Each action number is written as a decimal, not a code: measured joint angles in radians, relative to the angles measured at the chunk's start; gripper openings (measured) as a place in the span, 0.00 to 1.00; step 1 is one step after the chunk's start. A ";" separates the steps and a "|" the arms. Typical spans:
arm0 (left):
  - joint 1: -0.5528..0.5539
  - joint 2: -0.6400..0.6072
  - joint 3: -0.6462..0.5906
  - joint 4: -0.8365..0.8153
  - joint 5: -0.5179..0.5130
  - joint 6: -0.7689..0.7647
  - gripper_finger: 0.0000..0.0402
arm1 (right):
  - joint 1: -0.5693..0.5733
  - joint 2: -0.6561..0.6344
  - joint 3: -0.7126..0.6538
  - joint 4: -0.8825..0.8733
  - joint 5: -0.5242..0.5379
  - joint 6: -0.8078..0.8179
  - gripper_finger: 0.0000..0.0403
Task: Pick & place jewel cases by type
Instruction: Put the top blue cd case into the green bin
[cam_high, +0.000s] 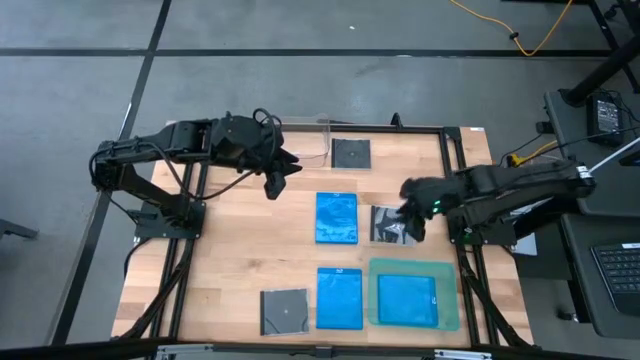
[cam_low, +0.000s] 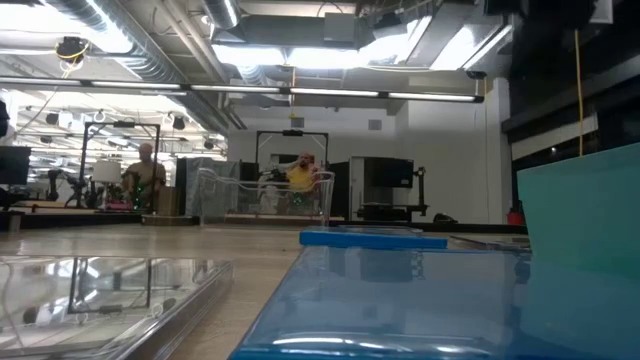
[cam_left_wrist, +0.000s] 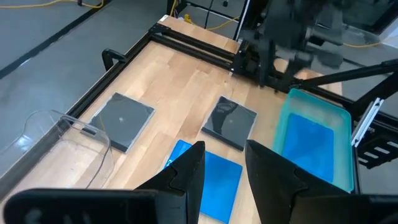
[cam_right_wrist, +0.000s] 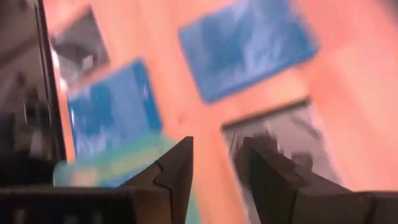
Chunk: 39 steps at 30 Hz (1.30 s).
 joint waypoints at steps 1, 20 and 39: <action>-0.003 0.000 0.000 0.000 0.000 0.001 0.27 | 0.000 -0.018 0.017 0.000 0.037 0.001 0.35; -0.004 0.000 0.000 -0.024 0.055 0.037 0.27 | -0.003 -0.051 0.272 0.135 0.328 -0.323 0.35; -0.004 0.001 0.000 -0.023 -0.217 -0.144 0.27 | -0.291 0.118 0.031 0.266 -0.039 -0.577 0.03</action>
